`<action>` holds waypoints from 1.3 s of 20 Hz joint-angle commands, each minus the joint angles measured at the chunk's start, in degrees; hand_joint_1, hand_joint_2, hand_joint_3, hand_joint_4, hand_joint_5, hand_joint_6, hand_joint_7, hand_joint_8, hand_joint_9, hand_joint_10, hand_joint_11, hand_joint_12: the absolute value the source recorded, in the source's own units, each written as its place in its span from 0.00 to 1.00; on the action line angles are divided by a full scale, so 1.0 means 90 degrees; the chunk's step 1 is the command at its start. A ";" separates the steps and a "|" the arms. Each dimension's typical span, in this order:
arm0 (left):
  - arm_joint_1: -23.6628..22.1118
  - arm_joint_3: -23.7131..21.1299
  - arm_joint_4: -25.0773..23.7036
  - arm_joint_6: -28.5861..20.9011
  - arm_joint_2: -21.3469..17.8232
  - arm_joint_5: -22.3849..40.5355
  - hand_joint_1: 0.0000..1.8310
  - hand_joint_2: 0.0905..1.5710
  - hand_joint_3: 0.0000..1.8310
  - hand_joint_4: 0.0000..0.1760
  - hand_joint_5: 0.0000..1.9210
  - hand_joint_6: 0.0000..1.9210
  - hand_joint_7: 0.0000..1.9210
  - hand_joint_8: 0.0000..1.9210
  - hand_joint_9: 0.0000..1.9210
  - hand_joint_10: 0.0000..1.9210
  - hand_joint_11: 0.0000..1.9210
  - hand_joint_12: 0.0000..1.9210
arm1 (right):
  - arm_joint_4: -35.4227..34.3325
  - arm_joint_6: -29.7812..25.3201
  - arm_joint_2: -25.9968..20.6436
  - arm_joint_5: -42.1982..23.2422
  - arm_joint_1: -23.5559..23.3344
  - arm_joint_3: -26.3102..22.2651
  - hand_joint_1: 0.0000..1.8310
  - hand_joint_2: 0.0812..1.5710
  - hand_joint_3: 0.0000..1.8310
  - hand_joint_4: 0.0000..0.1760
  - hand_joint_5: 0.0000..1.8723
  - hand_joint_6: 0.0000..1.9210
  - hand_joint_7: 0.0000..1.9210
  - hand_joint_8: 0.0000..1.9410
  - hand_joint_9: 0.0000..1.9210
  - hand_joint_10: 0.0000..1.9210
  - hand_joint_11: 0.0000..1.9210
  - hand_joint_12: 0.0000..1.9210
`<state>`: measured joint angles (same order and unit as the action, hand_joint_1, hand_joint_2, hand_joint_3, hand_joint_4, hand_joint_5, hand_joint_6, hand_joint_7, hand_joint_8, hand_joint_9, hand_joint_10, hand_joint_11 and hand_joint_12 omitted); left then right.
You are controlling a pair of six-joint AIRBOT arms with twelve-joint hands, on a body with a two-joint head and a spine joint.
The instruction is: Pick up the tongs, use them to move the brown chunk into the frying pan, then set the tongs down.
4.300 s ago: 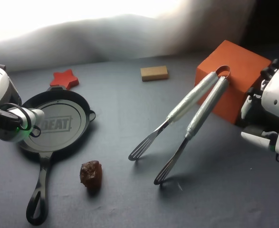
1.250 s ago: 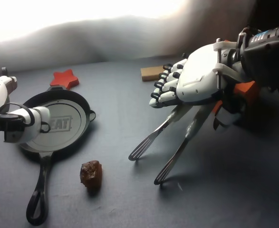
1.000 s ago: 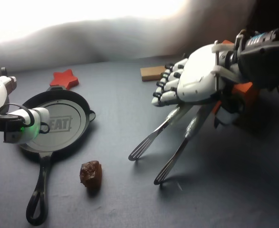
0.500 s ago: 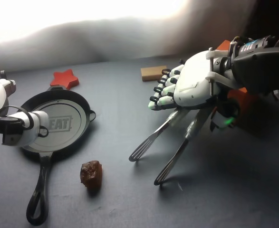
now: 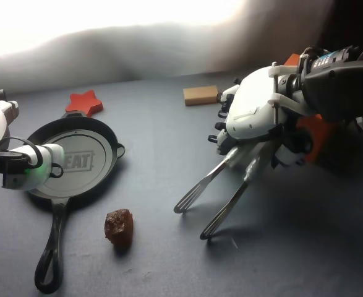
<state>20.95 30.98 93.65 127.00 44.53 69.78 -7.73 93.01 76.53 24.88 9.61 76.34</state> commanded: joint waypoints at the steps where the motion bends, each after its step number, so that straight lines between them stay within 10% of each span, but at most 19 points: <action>1: -0.0039 -0.0012 -0.0534 -0.0013 -0.0021 0.0369 0.15 0.82 0.00 0.08 0.09 0.00 0.12 0.00 0.13 0.00 0.00 0.44 | 0.0056 0.0055 -0.0075 -0.0348 -0.0001 -0.0008 0.63 0.74 0.01 0.00 0.30 0.07 0.32 0.03 0.29 0.06 0.02 0.70; 5: -0.0039 -0.0012 -0.0534 -0.0012 -0.0021 0.0376 0.14 0.82 0.00 0.08 0.08 0.00 0.12 0.00 0.12 0.00 0.00 0.43 | 0.0054 -0.0047 -0.0178 -0.0350 -0.0046 -0.0158 0.62 0.79 0.01 0.00 0.37 0.10 0.41 0.03 0.37 0.08 0.11 0.69; 6: -0.0039 -0.0012 -0.0534 -0.0011 -0.0021 0.0376 0.12 0.83 0.00 0.10 0.08 0.00 0.11 0.00 0.12 0.00 0.00 0.43 | 0.0054 -0.0075 -0.0209 -0.0349 -0.0053 -0.0201 0.59 0.81 0.00 0.00 0.35 0.63 0.42 0.02 0.39 0.08 0.12 0.71; 9: -0.0040 -0.0011 -0.0534 -0.0012 -0.0021 0.0376 0.14 0.82 0.00 0.07 0.08 0.00 0.11 0.00 0.12 0.00 0.00 0.42 | 0.0053 -0.0163 -0.0311 -0.0351 -0.0078 -0.0336 0.56 0.84 0.00 0.00 0.31 0.81 0.43 0.02 0.39 0.09 0.13 0.72; 10: -0.0040 -0.0012 -0.0534 -0.0014 -0.0021 0.0376 0.14 0.82 0.00 0.07 0.08 0.00 0.11 0.00 0.12 0.00 0.00 0.42 | 0.0053 -0.0192 -0.0330 -0.0348 -0.0091 -0.0347 0.56 0.84 0.00 0.00 0.31 0.81 0.43 0.02 0.39 0.09 0.13 0.72; 11: -0.0040 -0.0013 -0.0534 -0.0023 -0.0021 0.0376 0.16 0.82 0.00 0.08 0.09 0.00 0.11 0.00 0.12 0.00 0.00 0.42 | 0.0053 -0.0232 -0.0348 -0.0338 -0.0109 -0.0358 0.60 0.81 0.00 0.00 0.26 0.50 0.42 0.01 0.38 0.08 0.12 0.72; 13: -0.0040 -0.0019 -0.0534 -0.0042 -0.0021 0.0405 0.16 0.82 0.00 0.07 0.09 0.00 0.12 0.00 0.13 0.00 0.00 0.42 | 0.0052 -0.0366 -0.0415 -0.0337 -0.0170 -0.0423 0.62 0.79 0.00 0.00 0.29 0.27 0.41 0.00 0.37 0.08 0.10 0.71; 18: -0.0036 -0.0050 -0.0531 -0.0046 -0.0021 0.0519 0.14 0.83 0.00 0.06 0.09 0.00 0.11 0.00 0.12 0.00 0.00 0.43 | 0.0244 -0.1046 -0.0767 -0.0197 -0.0512 -0.0957 0.61 0.79 0.00 0.00 0.31 0.17 0.40 0.00 0.36 0.06 0.08 0.71; 26: -0.0028 -0.0073 -0.0508 -0.0152 -0.0021 0.0914 0.15 0.83 0.00 0.00 0.10 0.00 0.12 0.00 0.13 0.00 0.00 0.41 | 0.3373 -0.5272 -0.1247 0.0219 -0.0891 -0.1967 0.60 0.79 0.00 0.00 0.30 0.15 0.38 0.00 0.34 0.05 0.06 0.71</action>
<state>20.95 30.15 93.86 125.67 44.53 73.93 26.22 40.86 65.28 31.51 2.63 57.69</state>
